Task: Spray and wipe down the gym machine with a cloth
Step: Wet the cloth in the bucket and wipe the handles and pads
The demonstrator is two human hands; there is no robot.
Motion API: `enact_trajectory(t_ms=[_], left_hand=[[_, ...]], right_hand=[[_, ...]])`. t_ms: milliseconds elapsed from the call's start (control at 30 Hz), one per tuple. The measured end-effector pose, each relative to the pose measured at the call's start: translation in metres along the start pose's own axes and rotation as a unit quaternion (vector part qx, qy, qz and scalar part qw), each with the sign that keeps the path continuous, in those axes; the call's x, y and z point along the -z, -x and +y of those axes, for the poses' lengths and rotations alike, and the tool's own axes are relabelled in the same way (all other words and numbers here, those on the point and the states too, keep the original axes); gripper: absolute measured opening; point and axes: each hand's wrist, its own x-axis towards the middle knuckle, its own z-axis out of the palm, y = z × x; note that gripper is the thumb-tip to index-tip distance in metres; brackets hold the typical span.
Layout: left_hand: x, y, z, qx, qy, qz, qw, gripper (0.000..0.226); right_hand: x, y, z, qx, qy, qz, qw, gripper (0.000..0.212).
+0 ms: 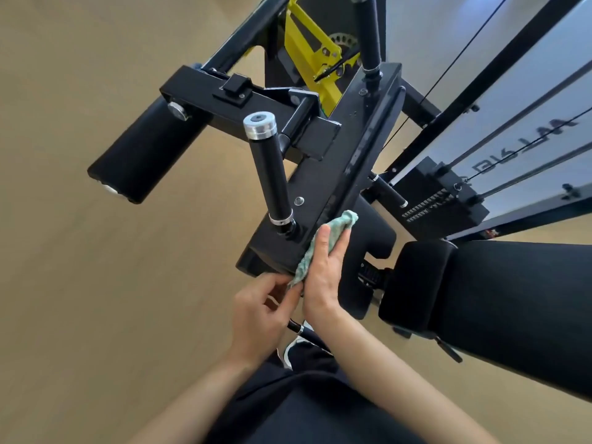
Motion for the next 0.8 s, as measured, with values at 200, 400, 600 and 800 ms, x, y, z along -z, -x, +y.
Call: enact_trajectory(t_ms=[200, 400, 600, 800], left_hand=[[0.007, -0.003, 0.001, -0.085, -0.016, 0.033, 0.996, 0.018], [0.011, -0.026, 0.027, -0.294, -0.087, 0.059, 0.95, 0.02], [-0.014, -0.05, 0.069, -0.33, -0.161, 0.056, 0.928, 0.015], [-0.055, -0.109, 0.099, -0.175, -0.327, -0.042, 0.928, 0.051]], right_hand=[[-0.001, -0.04, -0.014, -0.016, -0.004, 0.026, 1.0, 0.073], [-0.001, -0.082, -0.039, -0.017, 0.045, 0.036, 0.998, 0.065], [0.007, -0.127, -0.062, -0.011, 0.051, 0.029, 0.998, 0.062], [0.012, -0.173, -0.089, -0.028, 0.047, 0.001, 0.998, 0.067]])
